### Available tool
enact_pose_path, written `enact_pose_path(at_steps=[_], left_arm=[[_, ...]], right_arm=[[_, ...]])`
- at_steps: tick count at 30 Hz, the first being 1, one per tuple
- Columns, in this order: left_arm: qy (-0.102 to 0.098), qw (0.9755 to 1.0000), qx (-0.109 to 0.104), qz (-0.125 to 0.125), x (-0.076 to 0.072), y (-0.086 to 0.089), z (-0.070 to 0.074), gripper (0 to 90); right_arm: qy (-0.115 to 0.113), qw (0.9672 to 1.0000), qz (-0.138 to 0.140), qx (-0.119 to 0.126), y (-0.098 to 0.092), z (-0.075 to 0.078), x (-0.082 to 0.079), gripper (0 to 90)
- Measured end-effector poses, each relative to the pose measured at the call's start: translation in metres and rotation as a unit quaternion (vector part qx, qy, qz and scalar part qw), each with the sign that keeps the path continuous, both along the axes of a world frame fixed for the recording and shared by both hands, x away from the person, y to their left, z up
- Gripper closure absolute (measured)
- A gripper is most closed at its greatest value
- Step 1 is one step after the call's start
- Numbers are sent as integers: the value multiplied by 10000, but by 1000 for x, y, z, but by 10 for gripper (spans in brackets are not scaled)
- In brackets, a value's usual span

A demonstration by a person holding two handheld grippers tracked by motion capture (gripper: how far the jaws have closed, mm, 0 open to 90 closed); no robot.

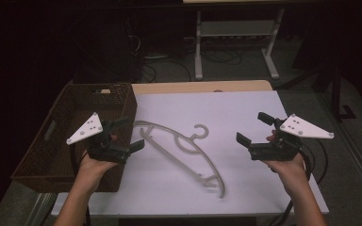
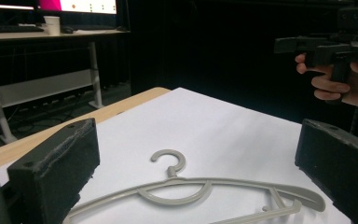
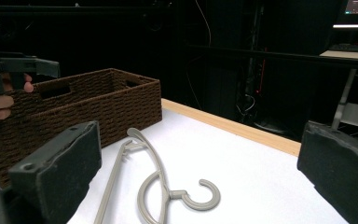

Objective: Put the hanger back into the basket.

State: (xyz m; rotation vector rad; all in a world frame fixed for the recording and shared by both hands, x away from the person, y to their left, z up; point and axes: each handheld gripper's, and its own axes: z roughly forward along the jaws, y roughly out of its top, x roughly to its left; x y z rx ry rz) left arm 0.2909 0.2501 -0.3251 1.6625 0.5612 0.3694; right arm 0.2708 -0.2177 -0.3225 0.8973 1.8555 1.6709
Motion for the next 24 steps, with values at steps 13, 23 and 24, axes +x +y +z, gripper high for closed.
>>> enact_pose_path(at_steps=[13,23,24], left_arm=[[149,9985,448,-262,-7,-27,-4,0],[317,9957,717,-489,-10,-47,-21,0],[350,9954,744,-501,-10,-48,-24,0]], right_arm=[[408,9983,100,-393,11,-2,8,0],[731,9937,229,-813,27,-12,26,0],[747,9933,246,-844,29,-13,28,0]])
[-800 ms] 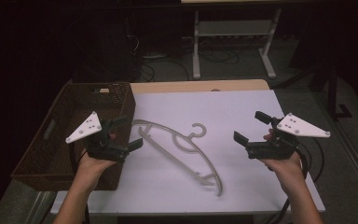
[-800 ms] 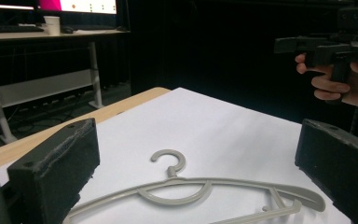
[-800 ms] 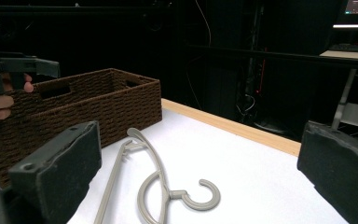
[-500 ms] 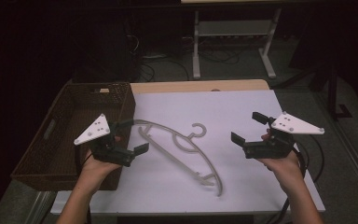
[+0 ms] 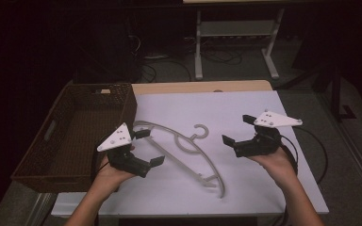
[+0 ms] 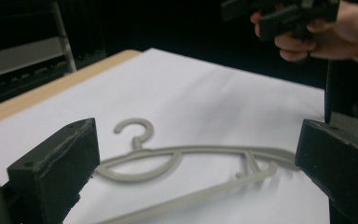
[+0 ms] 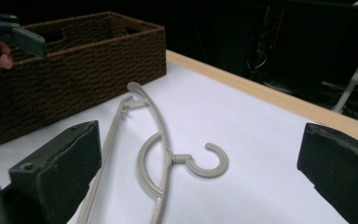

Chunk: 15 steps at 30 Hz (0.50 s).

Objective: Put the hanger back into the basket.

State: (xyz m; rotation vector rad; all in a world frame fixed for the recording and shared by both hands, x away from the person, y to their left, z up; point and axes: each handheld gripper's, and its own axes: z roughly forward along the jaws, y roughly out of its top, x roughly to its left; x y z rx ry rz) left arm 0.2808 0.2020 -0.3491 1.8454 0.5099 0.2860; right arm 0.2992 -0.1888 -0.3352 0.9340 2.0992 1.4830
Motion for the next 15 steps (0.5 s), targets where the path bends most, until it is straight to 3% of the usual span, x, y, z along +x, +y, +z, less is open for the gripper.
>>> enact_pose_path(at_steps=[10,15], left_arm=[[144,9998,167,-21,-2,-4,-27,0],[226,9996,177,-34,-3,-3,-34,0]], right_arm=[[581,9977,75,-353,19,-17,21,20],[1048,9929,119,-550,29,-27,31,89]])
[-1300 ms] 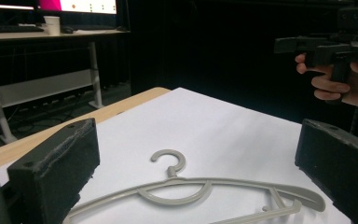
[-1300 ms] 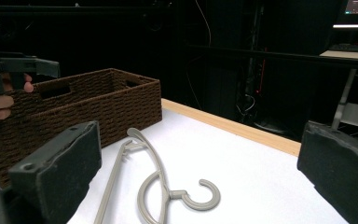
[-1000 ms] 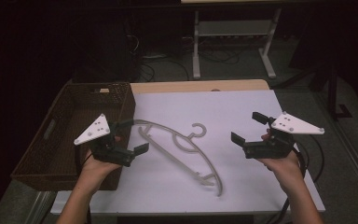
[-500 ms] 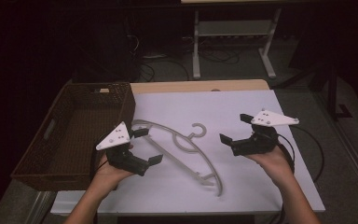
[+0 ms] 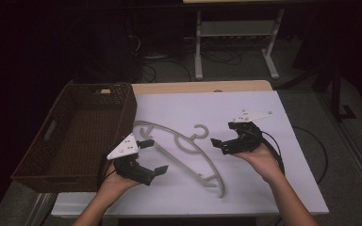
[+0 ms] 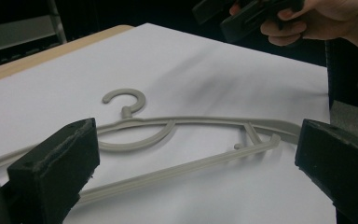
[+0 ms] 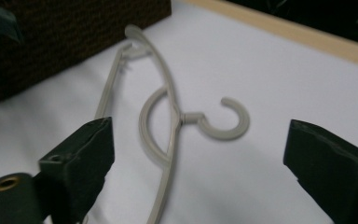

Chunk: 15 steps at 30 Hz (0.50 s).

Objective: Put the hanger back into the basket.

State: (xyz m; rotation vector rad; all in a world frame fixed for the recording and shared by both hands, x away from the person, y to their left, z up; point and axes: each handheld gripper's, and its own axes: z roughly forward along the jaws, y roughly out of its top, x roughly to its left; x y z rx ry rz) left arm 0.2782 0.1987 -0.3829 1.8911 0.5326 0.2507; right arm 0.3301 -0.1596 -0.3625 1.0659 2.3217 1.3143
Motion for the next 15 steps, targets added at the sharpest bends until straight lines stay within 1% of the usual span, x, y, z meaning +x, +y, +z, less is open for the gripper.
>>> enact_pose_path(at_steps=[1,2,3,4,5,7,8,10,12,15], left_arm=[[7,10000,-18,-13,0,0,-1,0],[29,10000,13,-23,0,0,-2,0],[35,10000,-14,-20,0,-1,-3,0],[35,10000,-14,-20,0,-1,-3,0],[57,10000,-7,-14,0,-1,-5,0],[69,10000,-2,-9,0,0,-6,0],[67,10000,13,-7,0,0,-7,0],[85,10000,36,-4,-1,1,-9,0],[64,10000,60,-5,-1,1,-10,0],[95,9999,71,0,-1,0,-12,0]], right_arm=[[77,9999,30,-80,2,-2,2,109],[175,9998,15,-127,4,-5,2,132],[260,9994,56,-208,6,-8,3,137],[260,9994,56,-208,6,-8,3,137],[413,9983,98,-408,10,-14,4,159],[501,9974,134,-506,14,-19,5,195],[559,9971,118,-505,16,-23,5,209],[582,9962,165,-620,18,-29,7,256],[700,9946,164,-746,23,-35,8,292],[755,9936,244,-802,28,-43,9,378]])
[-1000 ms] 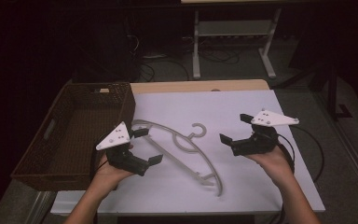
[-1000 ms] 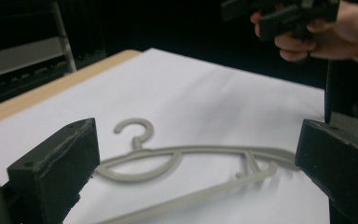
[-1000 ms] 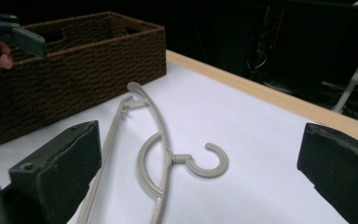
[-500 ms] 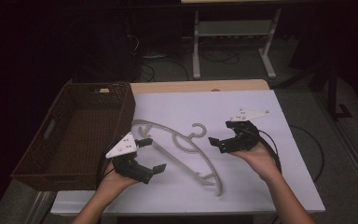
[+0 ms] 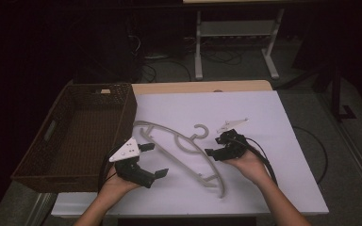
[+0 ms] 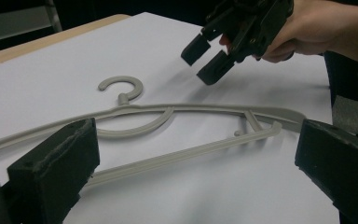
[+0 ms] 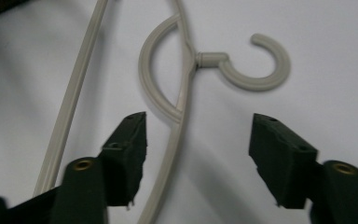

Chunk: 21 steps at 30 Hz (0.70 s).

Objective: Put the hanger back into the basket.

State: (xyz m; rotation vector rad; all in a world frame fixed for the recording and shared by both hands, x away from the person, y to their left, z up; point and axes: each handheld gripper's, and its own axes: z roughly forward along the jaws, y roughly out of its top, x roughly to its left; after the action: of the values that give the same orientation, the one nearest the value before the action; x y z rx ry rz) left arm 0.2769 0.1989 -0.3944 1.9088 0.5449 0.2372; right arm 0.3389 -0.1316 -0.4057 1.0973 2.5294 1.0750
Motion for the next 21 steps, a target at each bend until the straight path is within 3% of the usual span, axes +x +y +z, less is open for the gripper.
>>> enact_pose_path(at_steps=[7,21], left_arm=[[17,10000,50,-33,1,-1,-2,0],[53,9999,95,-72,0,-2,-4,0]], right_arm=[[261,9995,91,-169,10,-16,0,523],[350,9977,256,-525,23,-31,-1,714]])
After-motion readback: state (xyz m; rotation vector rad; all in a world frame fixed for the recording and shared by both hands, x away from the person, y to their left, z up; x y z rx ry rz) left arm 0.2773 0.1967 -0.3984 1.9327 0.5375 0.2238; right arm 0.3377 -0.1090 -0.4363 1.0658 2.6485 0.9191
